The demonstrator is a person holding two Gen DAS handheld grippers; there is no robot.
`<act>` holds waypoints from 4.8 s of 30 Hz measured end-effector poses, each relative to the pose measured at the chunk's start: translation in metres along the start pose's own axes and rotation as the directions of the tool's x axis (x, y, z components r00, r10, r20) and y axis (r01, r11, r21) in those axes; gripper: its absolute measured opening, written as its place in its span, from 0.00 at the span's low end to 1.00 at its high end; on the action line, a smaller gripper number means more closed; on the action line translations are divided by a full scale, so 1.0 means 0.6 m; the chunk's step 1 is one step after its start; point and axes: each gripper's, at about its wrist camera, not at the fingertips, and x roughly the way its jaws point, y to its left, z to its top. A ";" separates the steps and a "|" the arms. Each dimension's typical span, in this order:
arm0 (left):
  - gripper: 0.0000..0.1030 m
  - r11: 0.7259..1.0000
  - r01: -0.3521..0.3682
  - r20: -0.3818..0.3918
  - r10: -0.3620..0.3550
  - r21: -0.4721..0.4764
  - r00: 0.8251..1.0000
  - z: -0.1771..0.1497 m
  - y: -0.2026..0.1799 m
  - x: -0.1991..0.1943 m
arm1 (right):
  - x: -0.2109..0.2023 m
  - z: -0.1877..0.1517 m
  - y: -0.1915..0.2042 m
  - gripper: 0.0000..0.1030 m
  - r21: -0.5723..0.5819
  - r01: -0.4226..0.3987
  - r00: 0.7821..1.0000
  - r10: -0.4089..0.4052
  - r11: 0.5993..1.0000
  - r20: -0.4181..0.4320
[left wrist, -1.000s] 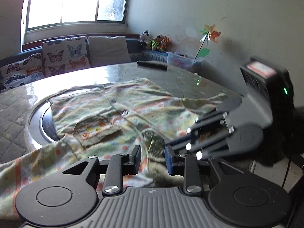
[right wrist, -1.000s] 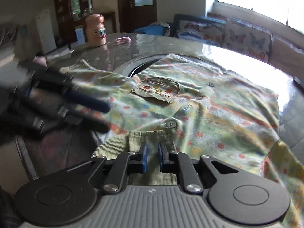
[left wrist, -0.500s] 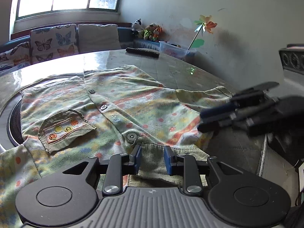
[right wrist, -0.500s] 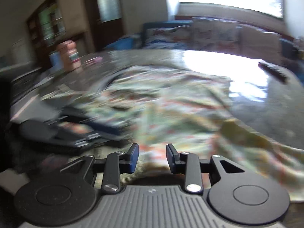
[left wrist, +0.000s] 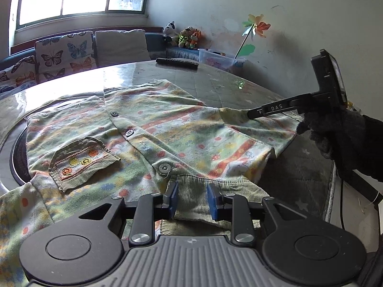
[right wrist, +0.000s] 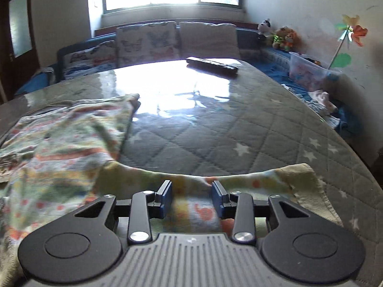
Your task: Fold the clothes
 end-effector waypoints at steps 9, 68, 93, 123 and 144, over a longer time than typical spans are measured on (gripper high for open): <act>0.28 1.000 -0.002 -0.003 0.002 0.005 1.000 -0.001 0.000 0.002 | 0.020 0.018 -0.038 0.50 0.045 -0.027 0.999 0.025 0.999 0.047; 0.69 0.994 -0.112 0.032 0.111 0.008 0.993 0.016 -0.028 -0.017 | -0.191 0.104 -0.048 0.07 0.087 -0.249 0.923 0.209 0.965 0.323; 0.71 0.964 -0.227 0.065 0.238 -0.137 0.969 -0.025 0.047 -0.090 | -0.164 0.056 0.287 0.17 -0.269 -0.617 0.768 0.640 0.739 -0.005; 0.70 0.958 -0.247 0.036 0.255 -0.144 0.966 0.003 0.053 -0.045 | -0.024 0.039 0.151 0.31 -0.190 -0.358 0.934 0.353 0.914 -0.061; 0.70 0.925 -0.349 0.015 0.355 -0.151 0.935 -0.024 0.064 -0.065 | -0.074 -0.018 0.269 0.71 -0.434 -0.424 0.897 0.433 0.795 -0.085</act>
